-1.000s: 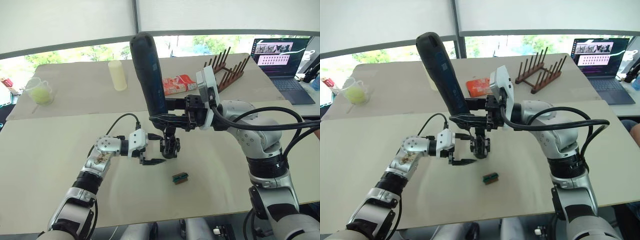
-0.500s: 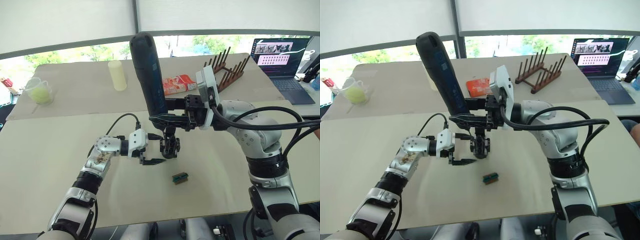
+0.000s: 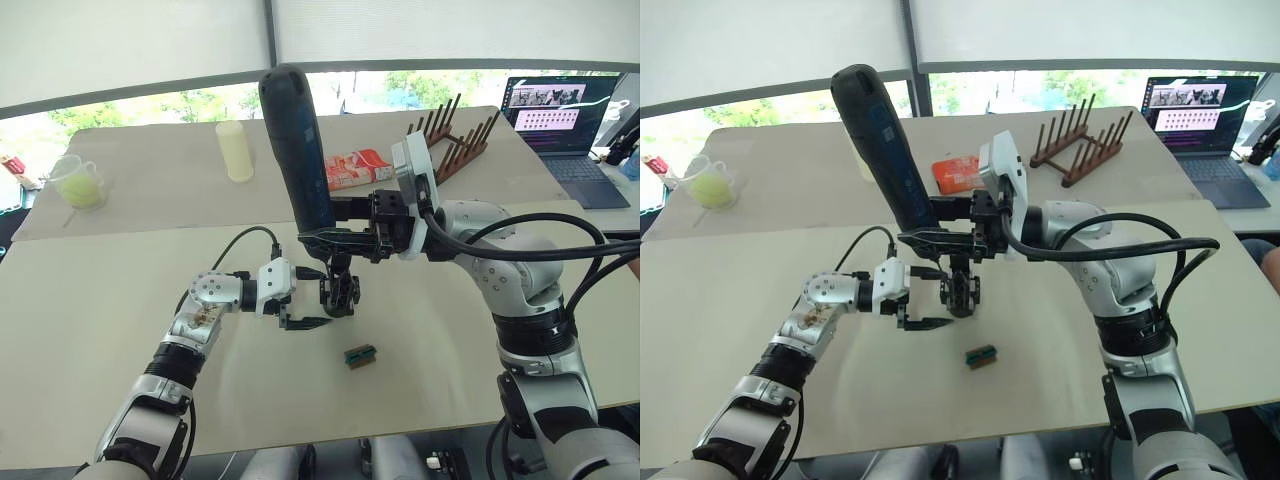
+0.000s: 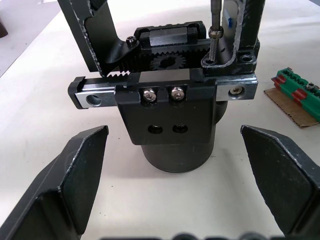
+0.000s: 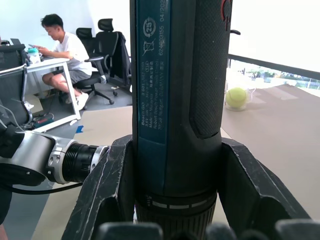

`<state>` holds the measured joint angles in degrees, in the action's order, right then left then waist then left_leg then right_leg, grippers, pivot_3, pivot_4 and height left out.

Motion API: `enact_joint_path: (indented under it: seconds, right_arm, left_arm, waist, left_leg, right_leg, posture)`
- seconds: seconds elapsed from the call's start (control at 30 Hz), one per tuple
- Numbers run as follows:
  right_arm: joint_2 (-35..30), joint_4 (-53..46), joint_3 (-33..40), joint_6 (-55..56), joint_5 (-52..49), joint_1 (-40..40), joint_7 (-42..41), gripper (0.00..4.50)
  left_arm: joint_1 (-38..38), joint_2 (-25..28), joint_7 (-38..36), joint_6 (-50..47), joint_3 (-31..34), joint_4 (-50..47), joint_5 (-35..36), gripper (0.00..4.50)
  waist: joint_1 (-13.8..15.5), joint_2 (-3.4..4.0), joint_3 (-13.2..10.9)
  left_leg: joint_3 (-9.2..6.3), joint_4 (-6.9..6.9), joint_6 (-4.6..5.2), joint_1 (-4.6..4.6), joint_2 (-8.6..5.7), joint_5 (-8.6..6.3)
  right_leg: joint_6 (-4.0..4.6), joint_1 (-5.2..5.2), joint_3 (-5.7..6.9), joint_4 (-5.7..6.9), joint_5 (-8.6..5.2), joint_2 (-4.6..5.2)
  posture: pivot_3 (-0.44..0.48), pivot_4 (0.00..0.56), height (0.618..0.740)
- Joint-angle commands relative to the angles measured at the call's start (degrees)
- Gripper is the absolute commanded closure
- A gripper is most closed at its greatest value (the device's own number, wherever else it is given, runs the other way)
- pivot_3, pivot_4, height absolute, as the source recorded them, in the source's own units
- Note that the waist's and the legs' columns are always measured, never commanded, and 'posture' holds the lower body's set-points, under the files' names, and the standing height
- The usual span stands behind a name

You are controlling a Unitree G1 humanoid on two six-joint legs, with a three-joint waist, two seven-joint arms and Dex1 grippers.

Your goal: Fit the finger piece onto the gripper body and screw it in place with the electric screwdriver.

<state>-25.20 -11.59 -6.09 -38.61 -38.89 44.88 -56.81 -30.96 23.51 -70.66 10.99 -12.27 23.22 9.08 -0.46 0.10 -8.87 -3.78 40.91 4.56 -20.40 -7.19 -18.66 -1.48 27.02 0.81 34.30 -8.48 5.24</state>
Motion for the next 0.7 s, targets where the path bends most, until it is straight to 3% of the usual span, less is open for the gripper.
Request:
enact_joint_path:
  seconds: [0.03, 0.7]
  right_arm:
    - [0.69, -1.55, 0.81, 2.14, -0.17, 1.95, -0.71, 2.6]
    - [0.82, -0.45, 0.27, 4.92, 1.91, 1.88, -4.37, 2.6]
  left_arm:
    - [-0.51, 0.19, 0.14, 0.55, 0.28, -1.74, 0.23, 0.0]
    - [0.03, 0.43, 0.61, 0.44, 0.38, -2.25, 0.24, 0.0]
  waist:
    - [0.0, 0.0, 0.0]
    - [-0.02, 0.0, 0.0]
  left_leg:
    - [0.0, 0.0, 0.0, 0.0, 0.0, 0.0]
    - [0.0, 0.0, 0.0, 0.0, 0.0, 0.0]
  right_leg:
    - [0.0, 0.0, 0.0, 0.0, 0.0, 0.0]
    - [0.0, 0.0, 0.0, 0.0, 0.0, -0.01]
  posture:
    - [0.0, 0.15, 0.74]
    - [0.0, 0.15, 0.74]
